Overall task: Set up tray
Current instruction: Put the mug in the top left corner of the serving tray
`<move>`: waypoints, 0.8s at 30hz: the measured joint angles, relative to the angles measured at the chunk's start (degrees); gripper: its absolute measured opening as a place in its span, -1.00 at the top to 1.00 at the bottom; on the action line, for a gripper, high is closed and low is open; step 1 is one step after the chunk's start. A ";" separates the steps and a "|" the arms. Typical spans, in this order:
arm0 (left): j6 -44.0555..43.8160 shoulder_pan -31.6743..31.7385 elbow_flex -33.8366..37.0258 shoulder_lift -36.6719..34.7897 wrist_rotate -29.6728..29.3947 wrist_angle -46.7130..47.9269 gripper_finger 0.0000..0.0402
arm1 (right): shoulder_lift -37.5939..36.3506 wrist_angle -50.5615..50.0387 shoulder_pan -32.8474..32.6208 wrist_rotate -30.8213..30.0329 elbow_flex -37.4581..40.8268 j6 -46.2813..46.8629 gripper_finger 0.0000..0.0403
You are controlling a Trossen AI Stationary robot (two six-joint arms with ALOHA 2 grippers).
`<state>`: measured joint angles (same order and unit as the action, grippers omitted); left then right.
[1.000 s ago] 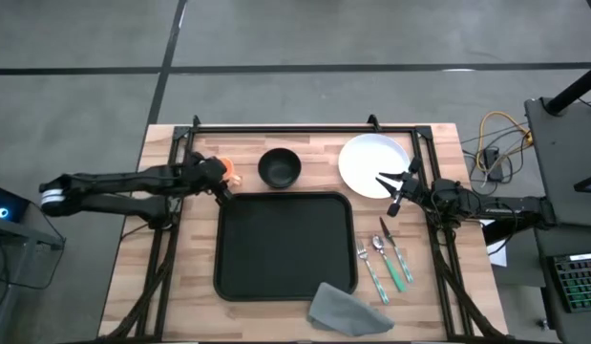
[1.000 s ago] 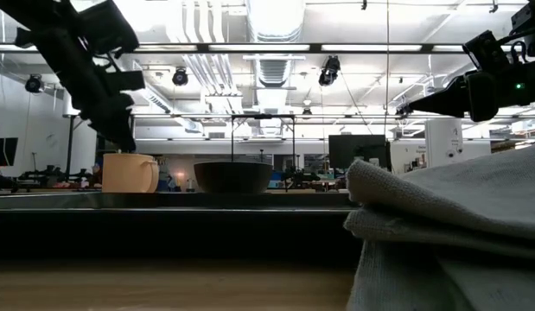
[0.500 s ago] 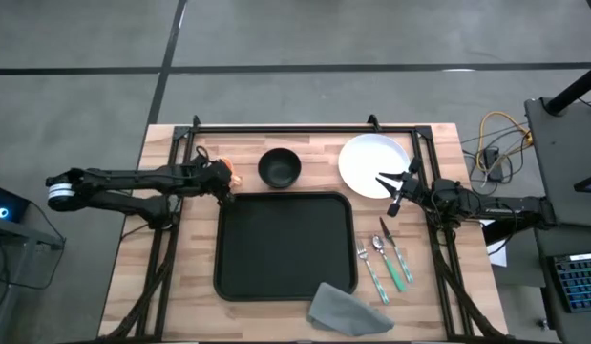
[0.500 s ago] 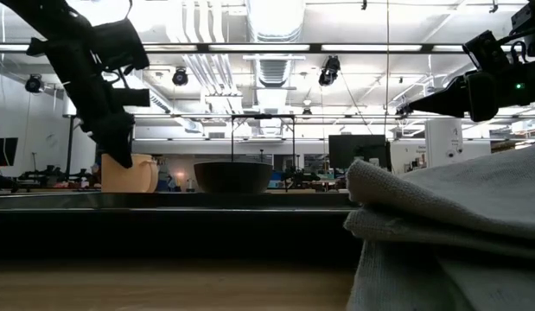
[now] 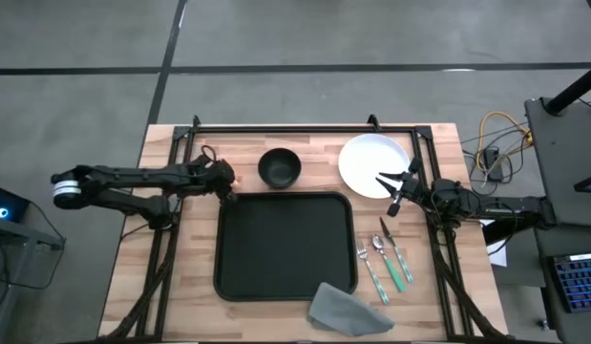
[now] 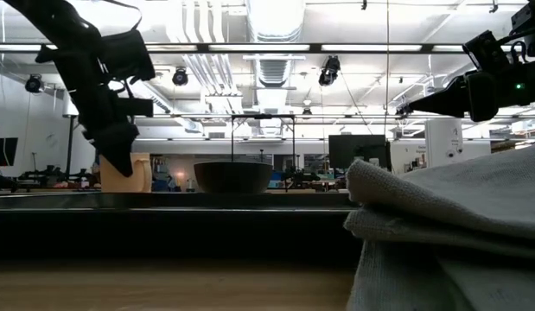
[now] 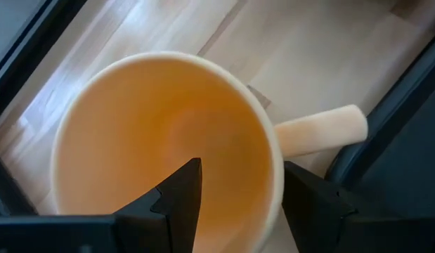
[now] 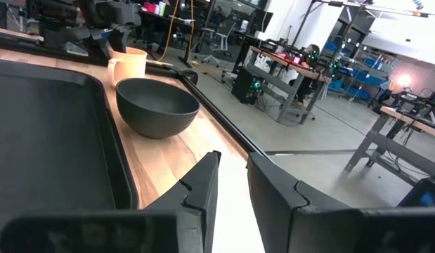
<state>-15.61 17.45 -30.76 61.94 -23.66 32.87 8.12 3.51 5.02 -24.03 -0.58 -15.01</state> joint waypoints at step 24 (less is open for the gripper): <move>-1.49 0.00 0.04 6.22 0.24 -1.63 0.52 | 0.02 0.02 0.00 -0.01 0.01 0.00 0.66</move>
<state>-17.10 17.45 -30.72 68.16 -23.42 31.24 8.14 3.53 5.02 -24.05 -0.57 -15.01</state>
